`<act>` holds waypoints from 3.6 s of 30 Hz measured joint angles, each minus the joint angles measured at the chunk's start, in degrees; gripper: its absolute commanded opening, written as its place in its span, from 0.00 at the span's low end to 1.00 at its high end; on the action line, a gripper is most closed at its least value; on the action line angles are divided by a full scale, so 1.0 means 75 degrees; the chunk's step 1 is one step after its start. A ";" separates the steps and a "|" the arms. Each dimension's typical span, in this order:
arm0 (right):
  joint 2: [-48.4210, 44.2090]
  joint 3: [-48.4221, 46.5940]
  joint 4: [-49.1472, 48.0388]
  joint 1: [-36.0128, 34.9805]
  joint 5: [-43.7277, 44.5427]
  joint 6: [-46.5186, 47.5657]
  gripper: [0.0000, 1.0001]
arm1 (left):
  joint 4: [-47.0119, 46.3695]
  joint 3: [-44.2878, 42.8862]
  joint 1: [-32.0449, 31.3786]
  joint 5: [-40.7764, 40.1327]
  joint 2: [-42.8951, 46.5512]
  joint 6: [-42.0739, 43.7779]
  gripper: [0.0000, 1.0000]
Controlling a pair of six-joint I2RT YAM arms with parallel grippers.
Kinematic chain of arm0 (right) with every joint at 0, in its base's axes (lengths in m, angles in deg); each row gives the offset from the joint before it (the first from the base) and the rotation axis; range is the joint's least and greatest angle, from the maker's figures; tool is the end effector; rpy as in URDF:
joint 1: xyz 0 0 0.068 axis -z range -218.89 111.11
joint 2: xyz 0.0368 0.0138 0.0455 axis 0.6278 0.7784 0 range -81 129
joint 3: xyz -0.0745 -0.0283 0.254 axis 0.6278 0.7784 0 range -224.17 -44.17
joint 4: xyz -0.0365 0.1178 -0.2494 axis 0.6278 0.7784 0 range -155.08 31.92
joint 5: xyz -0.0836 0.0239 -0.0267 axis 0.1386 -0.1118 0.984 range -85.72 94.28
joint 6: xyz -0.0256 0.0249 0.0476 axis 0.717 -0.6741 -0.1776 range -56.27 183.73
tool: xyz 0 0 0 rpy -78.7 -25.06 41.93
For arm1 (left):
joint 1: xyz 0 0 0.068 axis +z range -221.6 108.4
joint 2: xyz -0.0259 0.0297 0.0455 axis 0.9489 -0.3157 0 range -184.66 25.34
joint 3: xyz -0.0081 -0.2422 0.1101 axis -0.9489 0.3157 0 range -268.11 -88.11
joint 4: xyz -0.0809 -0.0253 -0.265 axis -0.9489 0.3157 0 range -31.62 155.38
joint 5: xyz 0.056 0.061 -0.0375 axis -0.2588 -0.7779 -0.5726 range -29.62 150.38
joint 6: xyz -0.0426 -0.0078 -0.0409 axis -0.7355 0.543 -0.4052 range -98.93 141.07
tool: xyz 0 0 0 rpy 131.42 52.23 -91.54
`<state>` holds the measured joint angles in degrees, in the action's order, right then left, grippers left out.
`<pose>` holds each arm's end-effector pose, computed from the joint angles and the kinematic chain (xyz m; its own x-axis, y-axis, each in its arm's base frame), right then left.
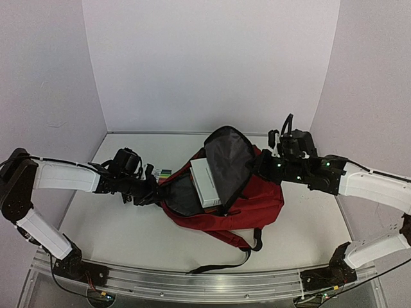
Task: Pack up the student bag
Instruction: Adjust the student bag at the center of the board.
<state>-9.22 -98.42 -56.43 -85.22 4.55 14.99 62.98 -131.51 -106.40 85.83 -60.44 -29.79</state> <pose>0.2168 0.2269 0.2839 -0.7425 0.3109 -0.5933 -0.2460 0.6973 0.6732 0.2464 -0.1941 0.1541 -0.9654 -0.1818 -0.1870 0.0118 0.6861 -0.7274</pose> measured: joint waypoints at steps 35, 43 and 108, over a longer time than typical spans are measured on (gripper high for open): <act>0.3133 -0.3407 -0.0175 -0.2560 -0.0299 0.1771 0.79 | 0.0374 -0.0499 0.1724 0.1187 0.0307 0.0309 0.00; 0.1920 -0.2164 0.0265 -0.1822 0.0002 0.1432 0.78 | 0.0617 -0.2429 0.2588 0.1805 -0.1399 0.1003 0.11; 0.6125 -0.5023 0.1012 -0.2758 -0.0545 0.2493 0.00 | 0.2526 0.2094 0.2747 0.0453 0.5189 0.0871 0.82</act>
<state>36.72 -136.09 -48.84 -105.90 0.46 33.69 81.92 -115.81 -85.80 89.23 -21.52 -23.26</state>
